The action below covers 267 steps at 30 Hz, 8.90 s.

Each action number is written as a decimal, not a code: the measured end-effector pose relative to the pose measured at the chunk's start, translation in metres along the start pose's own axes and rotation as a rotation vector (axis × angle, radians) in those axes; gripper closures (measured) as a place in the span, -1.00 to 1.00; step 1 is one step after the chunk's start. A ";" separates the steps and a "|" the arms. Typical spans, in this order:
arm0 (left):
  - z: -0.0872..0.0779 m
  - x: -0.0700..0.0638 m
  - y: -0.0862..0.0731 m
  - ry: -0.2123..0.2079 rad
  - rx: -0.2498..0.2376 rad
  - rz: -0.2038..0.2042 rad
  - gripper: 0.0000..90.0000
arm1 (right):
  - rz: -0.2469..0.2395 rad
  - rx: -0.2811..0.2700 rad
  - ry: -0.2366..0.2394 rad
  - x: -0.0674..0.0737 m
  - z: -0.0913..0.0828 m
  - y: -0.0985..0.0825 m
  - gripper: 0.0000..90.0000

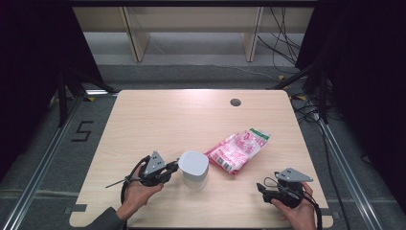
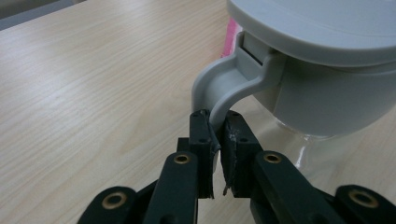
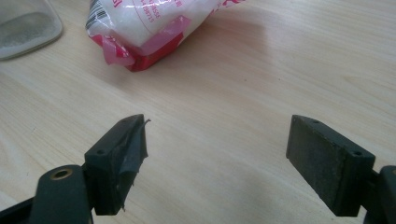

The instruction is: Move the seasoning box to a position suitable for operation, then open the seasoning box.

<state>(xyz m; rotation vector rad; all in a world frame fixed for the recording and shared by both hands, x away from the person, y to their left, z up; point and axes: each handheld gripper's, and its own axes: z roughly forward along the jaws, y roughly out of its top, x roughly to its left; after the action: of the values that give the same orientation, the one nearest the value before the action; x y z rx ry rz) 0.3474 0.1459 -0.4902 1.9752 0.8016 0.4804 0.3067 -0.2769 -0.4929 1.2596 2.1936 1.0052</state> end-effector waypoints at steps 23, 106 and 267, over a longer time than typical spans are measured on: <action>-0.003 0.006 -0.005 -0.210 -0.035 0.159 0.12 | 0.007 -0.005 0.008 0.002 0.002 0.001 -0.53; -0.001 0.004 0.000 -0.250 -0.096 0.165 0.50 | 0.019 0.000 0.039 0.003 0.002 0.001 -0.52; -0.001 0.003 0.049 -0.179 -0.182 0.039 0.98 | -0.296 -0.266 0.255 0.065 0.050 0.090 1.00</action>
<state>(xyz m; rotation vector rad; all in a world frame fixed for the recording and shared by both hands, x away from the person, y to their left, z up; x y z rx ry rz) 0.3660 0.1305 -0.4473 1.8370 0.5877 0.3793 0.3575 -0.1723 -0.4573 0.6974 2.2496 1.3352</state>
